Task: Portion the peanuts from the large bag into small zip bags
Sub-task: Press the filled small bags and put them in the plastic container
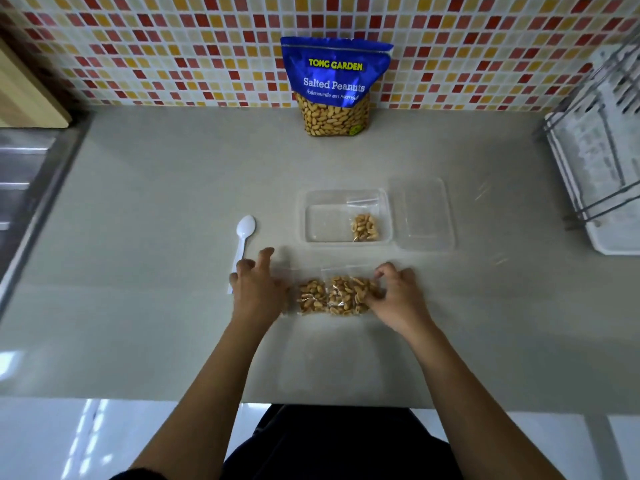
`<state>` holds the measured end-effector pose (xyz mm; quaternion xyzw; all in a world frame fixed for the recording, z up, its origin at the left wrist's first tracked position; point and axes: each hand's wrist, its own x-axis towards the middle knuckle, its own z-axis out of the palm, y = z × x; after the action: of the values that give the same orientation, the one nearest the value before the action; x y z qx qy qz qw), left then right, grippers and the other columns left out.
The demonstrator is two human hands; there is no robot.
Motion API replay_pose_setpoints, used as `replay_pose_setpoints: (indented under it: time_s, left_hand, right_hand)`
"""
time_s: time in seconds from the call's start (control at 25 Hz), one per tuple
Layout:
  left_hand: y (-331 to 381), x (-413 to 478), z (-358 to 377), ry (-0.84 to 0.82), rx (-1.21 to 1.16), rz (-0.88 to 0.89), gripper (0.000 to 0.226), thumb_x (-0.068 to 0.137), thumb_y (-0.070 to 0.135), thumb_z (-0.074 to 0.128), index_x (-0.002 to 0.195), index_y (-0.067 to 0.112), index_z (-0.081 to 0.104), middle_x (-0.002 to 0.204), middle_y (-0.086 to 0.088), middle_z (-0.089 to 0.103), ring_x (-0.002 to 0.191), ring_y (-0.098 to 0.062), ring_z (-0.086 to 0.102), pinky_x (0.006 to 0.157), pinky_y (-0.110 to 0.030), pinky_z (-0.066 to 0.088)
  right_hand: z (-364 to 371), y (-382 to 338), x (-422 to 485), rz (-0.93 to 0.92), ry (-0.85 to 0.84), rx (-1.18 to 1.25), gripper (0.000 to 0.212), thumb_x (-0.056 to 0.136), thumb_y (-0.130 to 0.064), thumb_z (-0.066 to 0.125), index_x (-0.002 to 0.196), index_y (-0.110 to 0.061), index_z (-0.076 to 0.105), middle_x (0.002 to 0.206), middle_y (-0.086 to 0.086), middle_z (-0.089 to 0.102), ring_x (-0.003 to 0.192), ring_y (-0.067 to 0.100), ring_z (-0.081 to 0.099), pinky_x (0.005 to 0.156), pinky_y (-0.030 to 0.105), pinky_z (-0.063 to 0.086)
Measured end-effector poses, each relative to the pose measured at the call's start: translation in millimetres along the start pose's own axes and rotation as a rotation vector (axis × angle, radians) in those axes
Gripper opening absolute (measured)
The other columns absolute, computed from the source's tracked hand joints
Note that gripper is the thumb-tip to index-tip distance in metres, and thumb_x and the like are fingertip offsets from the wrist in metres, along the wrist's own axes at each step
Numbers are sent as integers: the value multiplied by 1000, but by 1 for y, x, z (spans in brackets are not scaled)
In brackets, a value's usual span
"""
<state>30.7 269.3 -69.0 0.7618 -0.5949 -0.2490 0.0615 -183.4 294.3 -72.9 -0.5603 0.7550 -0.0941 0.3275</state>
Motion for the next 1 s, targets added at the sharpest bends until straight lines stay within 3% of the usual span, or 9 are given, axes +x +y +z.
replay_pose_setpoints:
  time_s: [0.12,0.24,0.36,0.48,0.56,0.68,0.84,0.92,1.0]
  left_hand:
    - [-6,-21,19,-5,11,-9,48,90,26,53,135,21,40,117,-21,54,115,-36,46,98,-39,31]
    - [-6,-26,19,33,-231,-37,46,82,15,63,126,19,52,104,-19,57,95,-36,57,81,-28,41]
    - [-2,-27,8,81,-434,-13,31,78,13,70,107,16,64,82,-2,64,78,-21,63,59,-6,36]
    - [20,-28,-10,147,-621,-6,23,81,15,68,102,22,64,84,13,64,77,4,61,61,0,40]
    - [37,-22,-20,156,-759,29,26,85,9,61,106,24,61,89,20,61,79,15,58,63,2,41]
    - [62,5,-29,116,-715,103,32,88,4,54,117,17,60,99,11,65,86,2,62,70,0,45]
    - [85,53,-25,47,-332,165,41,86,-3,45,123,7,58,116,-15,65,106,-30,61,90,-23,45]
    - [91,64,-20,25,-176,187,35,87,2,43,119,3,60,116,-21,64,107,-37,58,92,-37,47]
    - [91,69,-11,-4,-23,209,34,89,6,43,119,6,59,115,-20,64,106,-37,57,90,-40,44]
  right_hand:
    - [10,-1,-1,-31,24,20,33,79,-18,70,106,-15,53,103,5,38,95,28,54,86,28,41]
    - [14,5,2,-10,30,54,29,75,-14,72,100,-18,57,101,5,49,92,26,56,79,25,42]
    - [14,14,1,-19,58,134,25,71,-8,73,91,-20,63,96,4,66,90,21,63,72,20,39]
    - [1,14,-9,-30,144,392,26,74,-4,72,80,-26,60,91,-1,67,88,17,64,76,21,44]
    - [-18,4,-8,-5,141,655,28,78,-2,69,84,-27,59,92,-4,65,86,12,64,76,24,50]
    - [-45,-21,20,-99,125,731,28,84,-2,63,106,-18,59,107,-2,61,92,5,61,75,17,52]
    - [-40,-49,82,-82,21,482,38,84,-6,60,121,-12,58,126,7,57,111,19,58,98,31,47]
    - [-28,-55,100,-73,-33,379,43,83,-7,61,126,-10,55,132,10,53,117,21,55,101,28,43]
    - [-19,-56,109,-81,-77,258,47,83,-4,58,129,-6,52,136,13,51,122,25,51,100,23,37]
